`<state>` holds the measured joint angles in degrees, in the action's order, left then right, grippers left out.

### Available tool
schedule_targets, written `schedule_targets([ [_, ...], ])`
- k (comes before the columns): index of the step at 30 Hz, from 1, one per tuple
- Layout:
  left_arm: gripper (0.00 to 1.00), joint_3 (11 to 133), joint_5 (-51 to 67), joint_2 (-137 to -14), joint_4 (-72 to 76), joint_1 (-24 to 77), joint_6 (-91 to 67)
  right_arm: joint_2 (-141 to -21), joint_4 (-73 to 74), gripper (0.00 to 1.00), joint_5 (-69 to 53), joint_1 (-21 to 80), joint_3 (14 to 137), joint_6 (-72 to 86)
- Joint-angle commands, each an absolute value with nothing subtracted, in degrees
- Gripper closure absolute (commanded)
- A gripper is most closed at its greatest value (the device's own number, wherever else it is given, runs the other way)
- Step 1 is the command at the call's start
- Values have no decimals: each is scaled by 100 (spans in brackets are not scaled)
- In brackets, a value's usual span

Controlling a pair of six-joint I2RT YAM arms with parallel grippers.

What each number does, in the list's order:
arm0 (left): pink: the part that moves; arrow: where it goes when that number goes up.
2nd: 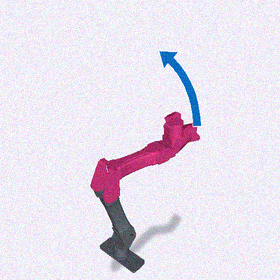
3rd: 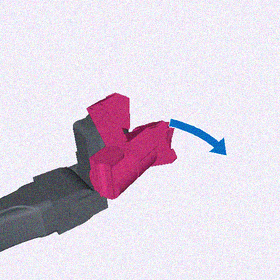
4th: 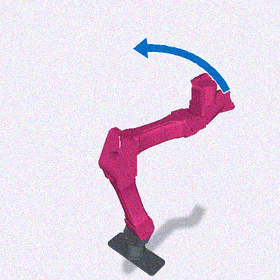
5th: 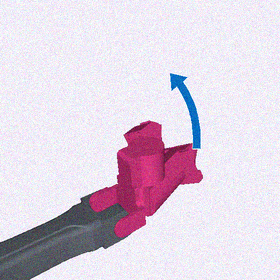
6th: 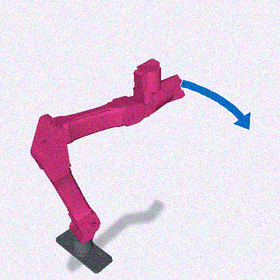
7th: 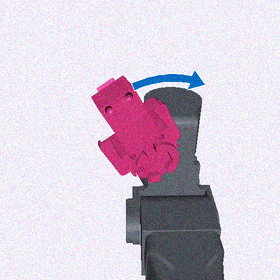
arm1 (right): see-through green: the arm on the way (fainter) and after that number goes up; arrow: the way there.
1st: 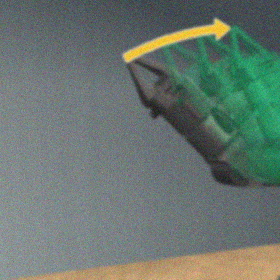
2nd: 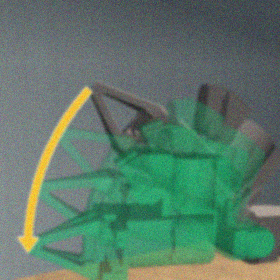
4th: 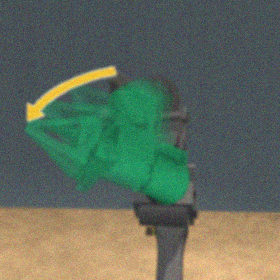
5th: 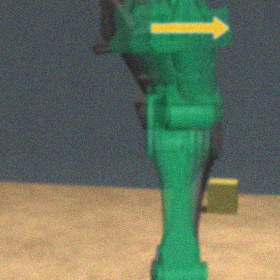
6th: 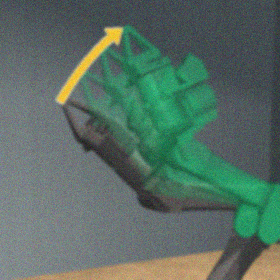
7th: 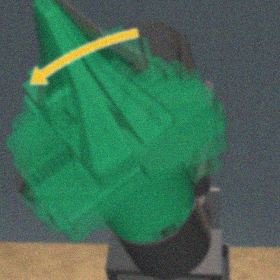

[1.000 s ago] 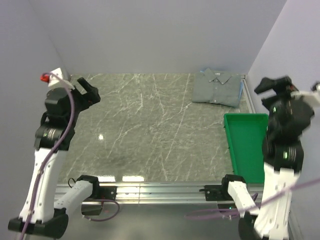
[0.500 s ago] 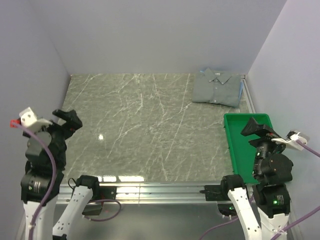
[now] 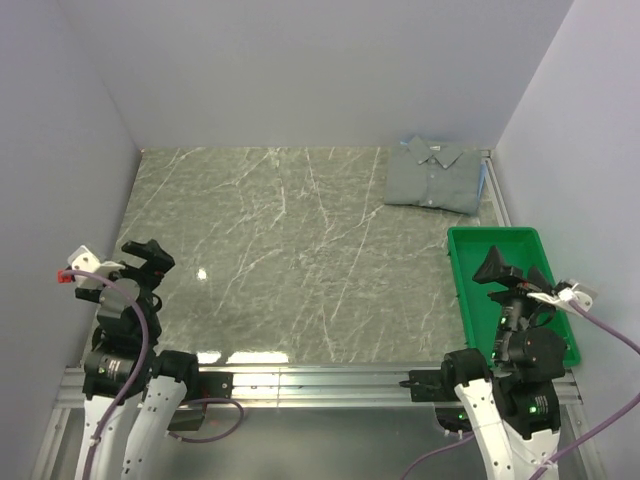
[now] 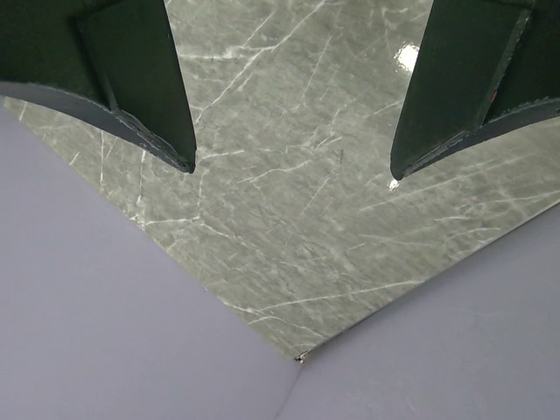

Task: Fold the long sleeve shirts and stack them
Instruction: Neatly place the folded shirt to the corner

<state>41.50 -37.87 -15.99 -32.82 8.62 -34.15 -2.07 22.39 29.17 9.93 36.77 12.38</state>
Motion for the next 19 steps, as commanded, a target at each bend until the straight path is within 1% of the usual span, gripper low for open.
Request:
schedule_targets([
  [1,1,3894,-3894,-1582,-2506,861,-3559,-35,1732,0,2901,1037,3560,976],
  [5,1,3683,-3823,-1494,-2250,870,-3463,167,1617,0,2769,1046,3349,949],
  [9,1,3551,-3525,-1397,-1864,870,-3024,141,1573,0,2602,1046,3278,949],
  [19,1,3208,-3612,-1327,-941,879,-2769,62,1538,0,2479,1055,3261,853],
])
